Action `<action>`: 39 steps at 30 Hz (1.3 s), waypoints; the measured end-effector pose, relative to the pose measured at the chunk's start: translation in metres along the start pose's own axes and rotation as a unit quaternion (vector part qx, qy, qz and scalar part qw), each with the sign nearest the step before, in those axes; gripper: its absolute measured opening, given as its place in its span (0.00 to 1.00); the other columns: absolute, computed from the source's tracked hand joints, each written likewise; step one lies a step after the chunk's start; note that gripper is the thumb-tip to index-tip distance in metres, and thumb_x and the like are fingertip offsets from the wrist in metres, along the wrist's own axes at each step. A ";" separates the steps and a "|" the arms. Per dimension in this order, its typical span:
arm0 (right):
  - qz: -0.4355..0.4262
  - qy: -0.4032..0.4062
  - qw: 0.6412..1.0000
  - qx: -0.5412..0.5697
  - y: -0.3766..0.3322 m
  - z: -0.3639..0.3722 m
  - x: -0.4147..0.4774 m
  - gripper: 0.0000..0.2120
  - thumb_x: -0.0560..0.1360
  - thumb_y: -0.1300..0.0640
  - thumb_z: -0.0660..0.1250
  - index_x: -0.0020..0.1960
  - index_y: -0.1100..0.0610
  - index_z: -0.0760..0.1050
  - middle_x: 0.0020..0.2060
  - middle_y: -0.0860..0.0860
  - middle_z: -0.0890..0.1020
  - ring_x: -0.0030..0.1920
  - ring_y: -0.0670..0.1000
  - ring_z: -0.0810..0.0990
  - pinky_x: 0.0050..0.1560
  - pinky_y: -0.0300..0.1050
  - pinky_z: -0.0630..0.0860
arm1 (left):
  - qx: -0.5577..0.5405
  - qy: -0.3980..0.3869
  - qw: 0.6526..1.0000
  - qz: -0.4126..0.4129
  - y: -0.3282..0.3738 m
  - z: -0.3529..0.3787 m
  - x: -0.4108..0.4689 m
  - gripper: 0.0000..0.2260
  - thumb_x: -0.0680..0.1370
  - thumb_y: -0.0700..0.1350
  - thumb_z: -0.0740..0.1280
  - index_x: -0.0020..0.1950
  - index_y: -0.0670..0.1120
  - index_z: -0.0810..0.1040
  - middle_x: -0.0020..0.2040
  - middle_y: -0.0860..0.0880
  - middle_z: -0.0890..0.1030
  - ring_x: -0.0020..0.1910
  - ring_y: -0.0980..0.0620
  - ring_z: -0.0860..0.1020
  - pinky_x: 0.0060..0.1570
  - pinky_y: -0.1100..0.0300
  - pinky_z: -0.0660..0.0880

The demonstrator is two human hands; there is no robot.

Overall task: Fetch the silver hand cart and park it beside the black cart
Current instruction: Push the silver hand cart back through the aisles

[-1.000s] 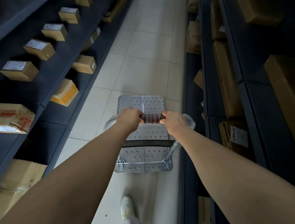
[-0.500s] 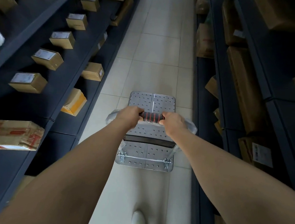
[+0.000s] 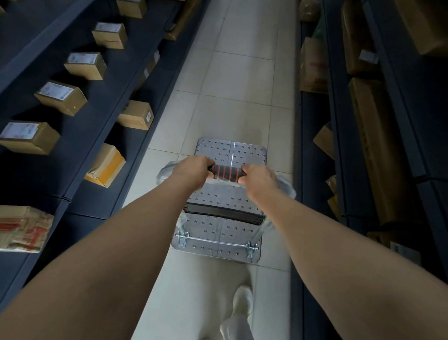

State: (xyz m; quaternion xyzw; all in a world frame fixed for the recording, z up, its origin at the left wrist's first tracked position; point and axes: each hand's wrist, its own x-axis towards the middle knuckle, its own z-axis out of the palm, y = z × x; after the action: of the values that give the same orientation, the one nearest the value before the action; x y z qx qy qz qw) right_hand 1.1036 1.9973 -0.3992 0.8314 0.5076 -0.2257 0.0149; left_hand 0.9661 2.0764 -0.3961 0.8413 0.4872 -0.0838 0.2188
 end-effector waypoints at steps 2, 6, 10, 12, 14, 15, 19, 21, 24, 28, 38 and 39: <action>0.002 0.000 1.000 0.010 0.006 -0.007 0.012 0.14 0.78 0.62 0.62 0.63 0.56 0.72 0.51 0.56 0.79 0.51 0.55 0.79 0.54 0.48 0.79 | 0.009 0.006 1.000 0.001 0.007 -0.004 0.012 0.13 0.80 0.37 0.61 0.60 0.51 0.77 0.51 0.48 0.81 0.50 0.47 0.77 0.41 0.56 0.67; 0.011 -0.007 0.999 0.051 0.018 -0.023 0.038 0.11 0.78 0.61 0.63 0.60 0.56 0.74 0.47 0.55 0.78 0.50 0.55 0.79 0.55 0.50 0.79 | 0.020 0.000 1.000 0.004 0.020 -0.013 0.039 0.11 0.80 0.38 0.61 0.58 0.50 0.78 0.50 0.47 0.81 0.48 0.47 0.76 0.40 0.57 0.67; 0.009 -0.011 0.999 0.049 0.034 -0.041 0.067 0.12 0.79 0.60 0.63 0.61 0.55 0.73 0.48 0.56 0.78 0.51 0.55 0.78 0.55 0.51 0.78 | 0.020 -0.008 1.000 0.004 0.036 -0.019 0.070 0.10 0.79 0.39 0.63 0.58 0.50 0.78 0.48 0.47 0.81 0.48 0.46 0.77 0.41 0.57 0.70; 0.012 -0.018 0.998 0.053 0.042 -0.049 0.083 0.12 0.79 0.59 0.63 0.62 0.54 0.73 0.50 0.56 0.79 0.52 0.56 0.78 0.56 0.51 0.78 | 0.023 -0.007 1.000 0.003 0.045 -0.022 0.085 0.09 0.79 0.41 0.64 0.58 0.50 0.78 0.48 0.47 0.81 0.47 0.47 0.77 0.42 0.56 0.71; 0.011 -0.022 0.998 0.052 0.050 -0.057 0.099 0.12 0.79 0.58 0.63 0.62 0.53 0.73 0.50 0.57 0.79 0.52 0.56 0.78 0.55 0.51 0.79 | 0.019 -0.005 1.000 0.001 0.052 -0.025 0.100 0.09 0.80 0.42 0.63 0.57 0.50 0.78 0.48 0.47 0.81 0.47 0.46 0.77 0.41 0.56 0.71; 0.008 -0.020 0.998 0.055 0.053 -0.060 0.107 0.12 0.79 0.58 0.63 0.62 0.53 0.73 0.50 0.56 0.79 0.52 0.55 0.79 0.55 0.50 0.79 | 0.018 -0.004 1.000 -0.001 0.056 -0.026 0.107 0.08 0.80 0.43 0.63 0.57 0.50 0.78 0.48 0.47 0.81 0.47 0.46 0.77 0.41 0.56 0.70; 0.006 -0.025 0.999 0.043 0.068 -0.074 0.136 0.12 0.79 0.57 0.63 0.62 0.53 0.73 0.51 0.56 0.78 0.53 0.55 0.78 0.56 0.50 0.78 | 0.019 0.007 1.000 -0.006 0.071 -0.033 0.131 0.08 0.80 0.44 0.62 0.56 0.50 0.78 0.49 0.47 0.80 0.45 0.47 0.74 0.41 0.57 0.67; 0.007 -0.018 0.999 0.045 0.074 -0.081 0.150 0.12 0.79 0.58 0.63 0.62 0.53 0.73 0.50 0.55 0.78 0.53 0.55 0.78 0.57 0.49 0.77 | 0.019 0.011 1.000 -0.007 0.078 -0.035 0.143 0.08 0.80 0.44 0.62 0.57 0.50 0.77 0.49 0.47 0.80 0.45 0.47 0.74 0.41 0.57 0.68; 0.009 -0.022 0.999 0.031 0.080 -0.091 0.171 0.11 0.79 0.57 0.63 0.61 0.53 0.74 0.48 0.54 0.78 0.53 0.55 0.78 0.55 0.47 0.77 | 0.016 0.012 1.000 -0.008 0.085 -0.038 0.160 0.09 0.80 0.44 0.62 0.59 0.51 0.77 0.51 0.47 0.81 0.49 0.46 0.77 0.43 0.57 0.69; 0.010 -0.025 1.000 0.009 0.086 -0.100 0.193 0.13 0.79 0.56 0.63 0.63 0.53 0.73 0.51 0.55 0.79 0.55 0.56 0.77 0.57 0.51 0.77 | 0.011 0.009 1.000 -0.006 0.093 -0.044 0.180 0.09 0.80 0.44 0.62 0.59 0.50 0.77 0.50 0.47 0.81 0.47 0.46 0.76 0.43 0.56 0.69; 0.000 -0.010 0.999 -0.049 0.073 -0.109 0.232 0.13 0.79 0.58 0.62 0.63 0.54 0.71 0.49 0.54 0.78 0.50 0.54 0.77 0.52 0.47 0.77 | 0.016 0.010 1.000 -0.001 0.083 -0.062 0.217 0.08 0.80 0.43 0.62 0.57 0.50 0.77 0.49 0.47 0.80 0.44 0.47 0.74 0.42 0.56 0.69; -0.005 -0.015 0.998 -0.064 0.069 -0.111 0.236 0.13 0.79 0.59 0.62 0.63 0.55 0.70 0.48 0.53 0.77 0.48 0.53 0.76 0.49 0.45 0.76 | 0.013 0.006 1.000 -0.001 0.079 -0.065 0.221 0.08 0.80 0.43 0.62 0.57 0.50 0.77 0.49 0.47 0.80 0.44 0.47 0.74 0.42 0.56 0.69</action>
State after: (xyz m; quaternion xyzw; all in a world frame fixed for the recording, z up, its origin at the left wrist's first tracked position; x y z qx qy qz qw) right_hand 1.2928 2.1893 -0.4057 0.8229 0.5246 -0.2050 0.0749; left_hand 1.1424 2.2447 -0.3937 0.8441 0.4881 -0.0852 0.2047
